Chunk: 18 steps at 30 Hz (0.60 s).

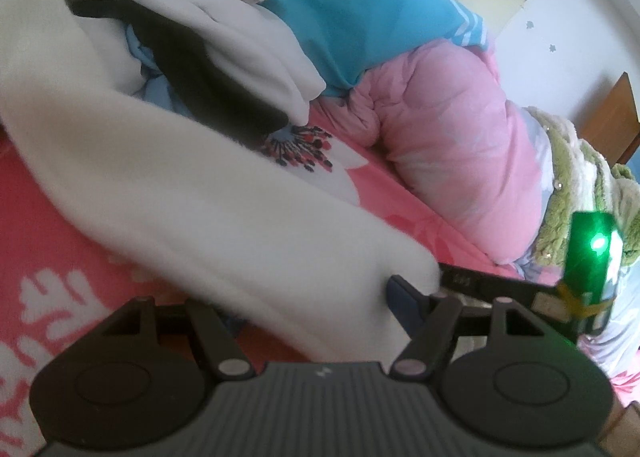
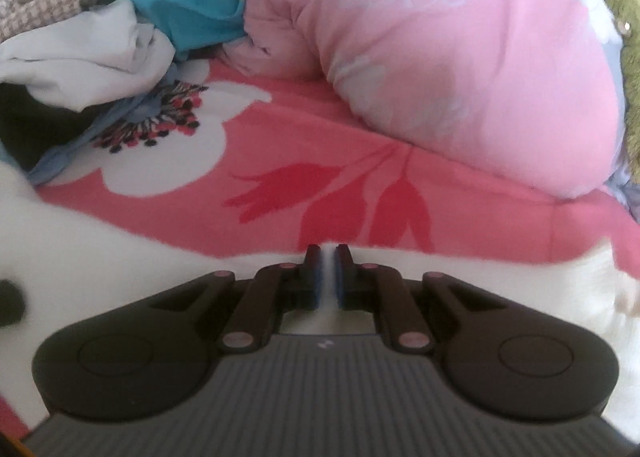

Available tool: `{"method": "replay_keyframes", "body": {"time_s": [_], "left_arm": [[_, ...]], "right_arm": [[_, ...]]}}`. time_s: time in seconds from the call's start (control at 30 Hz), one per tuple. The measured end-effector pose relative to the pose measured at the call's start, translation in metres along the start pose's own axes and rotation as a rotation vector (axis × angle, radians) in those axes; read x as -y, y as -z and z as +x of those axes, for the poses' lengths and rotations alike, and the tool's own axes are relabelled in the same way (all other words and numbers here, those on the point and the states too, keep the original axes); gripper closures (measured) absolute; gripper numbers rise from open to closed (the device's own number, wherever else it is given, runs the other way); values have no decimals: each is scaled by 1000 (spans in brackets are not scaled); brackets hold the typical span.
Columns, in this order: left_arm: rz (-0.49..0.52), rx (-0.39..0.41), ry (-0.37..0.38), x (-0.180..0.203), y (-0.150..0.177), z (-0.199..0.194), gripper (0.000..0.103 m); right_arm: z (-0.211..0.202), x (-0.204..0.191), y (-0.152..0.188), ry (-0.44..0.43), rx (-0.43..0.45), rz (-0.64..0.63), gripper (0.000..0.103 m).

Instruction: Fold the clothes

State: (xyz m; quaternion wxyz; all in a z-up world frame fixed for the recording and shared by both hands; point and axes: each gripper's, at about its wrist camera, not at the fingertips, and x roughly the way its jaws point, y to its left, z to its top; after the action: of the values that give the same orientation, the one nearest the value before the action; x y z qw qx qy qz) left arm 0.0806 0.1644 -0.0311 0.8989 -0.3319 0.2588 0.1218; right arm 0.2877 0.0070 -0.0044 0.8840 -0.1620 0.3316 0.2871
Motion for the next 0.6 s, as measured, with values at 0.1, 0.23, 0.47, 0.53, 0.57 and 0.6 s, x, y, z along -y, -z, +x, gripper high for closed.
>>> {"method": "replay_keyframes", "body": {"time_s": [0.1, 0.23, 0.47, 0.53, 0.57, 0.6], "left_arm": [[-15, -4, 2, -1, 0, -2, 31], [-60, -12, 15, -5, -1, -8, 31], [-117, -20, 34, -13, 4, -19, 31], [-122, -17, 34, -13, 5, -20, 31], [-124, -16, 34, -13, 6, -20, 31], [-128, -16, 34, -13, 7, -20, 31]], "right_arm": [[-15, 6, -9, -18, -5, 8, 81], [-53, 17, -21, -81, 63, 31, 70], [-76, -22, -34, -186, 63, -85, 57], [-83, -38, -44, -223, 73, -127, 57], [-88, -48, -50, -245, 81, -153, 57], [-93, -57, -57, -267, 89, -180, 57]]}}
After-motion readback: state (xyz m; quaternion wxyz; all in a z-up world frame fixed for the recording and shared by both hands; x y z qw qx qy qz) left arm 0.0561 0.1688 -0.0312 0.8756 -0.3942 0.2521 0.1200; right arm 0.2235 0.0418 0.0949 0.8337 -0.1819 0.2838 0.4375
